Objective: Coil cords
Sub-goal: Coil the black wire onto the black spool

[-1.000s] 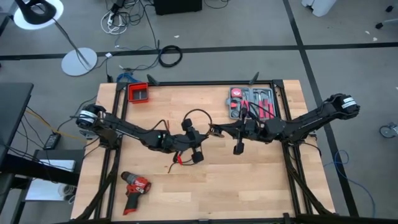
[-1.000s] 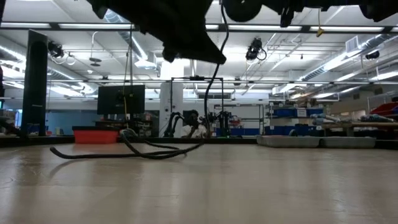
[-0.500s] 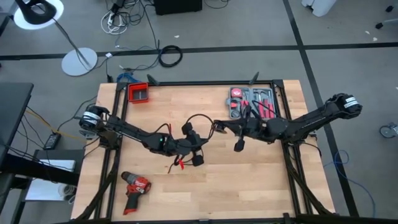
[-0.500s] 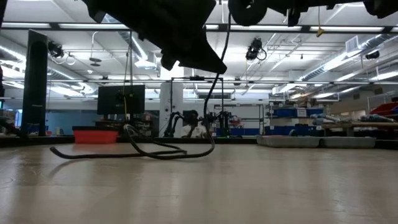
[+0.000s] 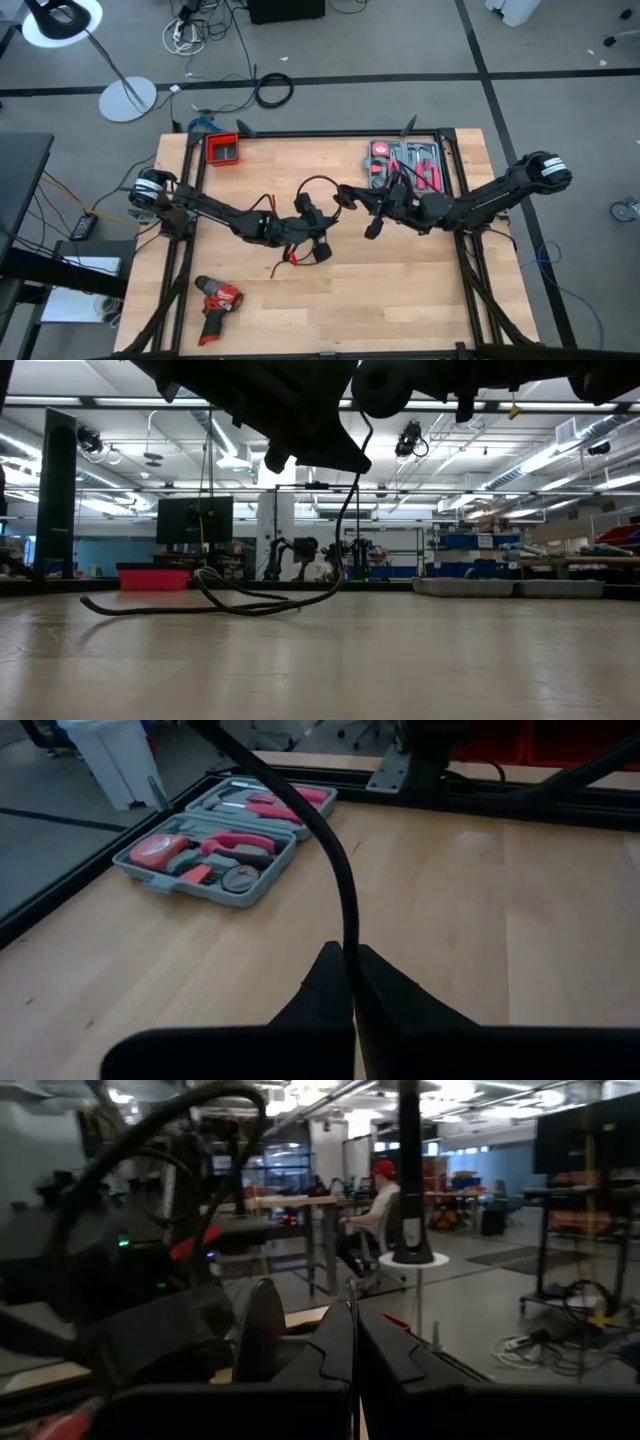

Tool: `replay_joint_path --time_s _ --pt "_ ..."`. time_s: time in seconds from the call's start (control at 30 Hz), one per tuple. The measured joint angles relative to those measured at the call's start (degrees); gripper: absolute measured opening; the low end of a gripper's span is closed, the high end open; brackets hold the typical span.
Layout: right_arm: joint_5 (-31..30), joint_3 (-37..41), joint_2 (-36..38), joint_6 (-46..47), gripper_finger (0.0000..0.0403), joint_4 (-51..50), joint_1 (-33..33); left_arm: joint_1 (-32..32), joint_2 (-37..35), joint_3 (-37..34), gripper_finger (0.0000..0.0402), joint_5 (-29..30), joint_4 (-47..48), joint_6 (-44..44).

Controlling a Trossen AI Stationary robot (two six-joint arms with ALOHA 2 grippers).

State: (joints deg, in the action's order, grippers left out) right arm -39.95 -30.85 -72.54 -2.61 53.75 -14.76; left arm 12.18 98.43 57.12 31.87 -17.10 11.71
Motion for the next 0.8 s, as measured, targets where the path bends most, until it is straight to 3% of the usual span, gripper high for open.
replay_joint_path --time_s 0.47,0.8 --pt "-1.2 0.0 -8.2 6.2 0.0000 5.1 4.9 -0.7 3.2 3.3 0.0001 -3.8 0.9 1.2" --pt "-0.3 0.0 -8.9 7.0 0.0000 0.4 6.2 -0.5 3.2 6.7 0.0001 -7.8 4.3 0.8"
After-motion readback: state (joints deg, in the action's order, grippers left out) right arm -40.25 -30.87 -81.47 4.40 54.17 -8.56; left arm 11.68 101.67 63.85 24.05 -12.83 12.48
